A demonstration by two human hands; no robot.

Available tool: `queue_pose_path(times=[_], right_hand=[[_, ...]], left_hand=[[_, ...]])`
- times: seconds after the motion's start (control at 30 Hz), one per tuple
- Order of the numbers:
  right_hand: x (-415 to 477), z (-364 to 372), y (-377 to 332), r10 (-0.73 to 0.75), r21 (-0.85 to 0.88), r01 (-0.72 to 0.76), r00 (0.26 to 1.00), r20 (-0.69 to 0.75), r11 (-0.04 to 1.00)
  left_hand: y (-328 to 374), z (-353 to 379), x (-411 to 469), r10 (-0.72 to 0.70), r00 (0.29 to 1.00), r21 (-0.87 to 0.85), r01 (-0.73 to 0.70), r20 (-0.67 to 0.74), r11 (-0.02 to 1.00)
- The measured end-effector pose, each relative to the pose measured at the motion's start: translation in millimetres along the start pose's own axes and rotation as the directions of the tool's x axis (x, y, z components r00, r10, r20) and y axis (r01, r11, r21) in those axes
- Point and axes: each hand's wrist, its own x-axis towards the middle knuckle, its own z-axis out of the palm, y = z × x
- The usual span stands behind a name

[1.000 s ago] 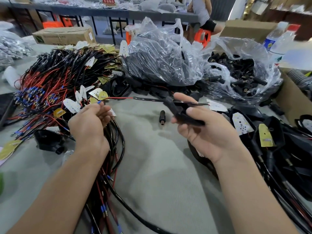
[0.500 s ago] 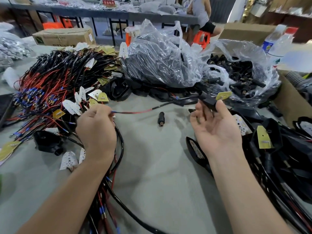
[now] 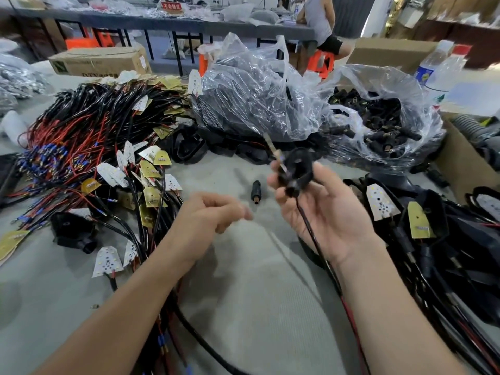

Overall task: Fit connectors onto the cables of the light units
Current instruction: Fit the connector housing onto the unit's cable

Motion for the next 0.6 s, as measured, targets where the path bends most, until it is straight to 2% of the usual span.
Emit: queue_pose_path(times=[0.07,0.13,0.2,0.27,0.37,0.47,0.6], right_hand=[[4.4,7.9,11.8,0.107,-0.103,-0.106,0.994,0.008,0.989],[8.2,12.8,20.9,0.163,-0.12,-0.163,0.987,-0.006,0.979],[9.8,12.7,25.0,0.154,-0.131,-0.154,0.988,-0.011,0.979],[9.9,10.8,27.6,0.142,-0.192,-0.137,0.99,0.011,0.972],[9.2,10.9,32.1,0.143,-0.236,-0.127,0.988,0.052,0.963],[9.1,12.4,36.0,0.106,-0.354,-0.109,0.994,-0.027,0.929],[11.3,11.1,42.8,-0.029,-0.547,-0.065,0.986,-0.162,0.834]], left_hand=[[-1.1,-1.3,3.4,-0.059,0.998,-0.185,0.058,-0.004,0.981],[-2.3,-5.0,6.5,-0.068,0.99,-0.303,0.104,0.128,0.947],[1.6,-7.1,6.2,-0.003,0.959,-0.336,0.102,0.283,0.936],[3.7,-7.3,5.0,0.043,0.936,-0.399,0.107,0.348,0.911],[4.7,-4.4,5.0,0.007,0.961,-0.528,0.146,0.278,0.837],[3.2,-5.8,8.6,-0.049,0.984,-0.621,0.145,0.169,0.77],[0.9,-5.3,9.8,-0.124,0.99,-0.571,0.062,-0.071,0.819]])
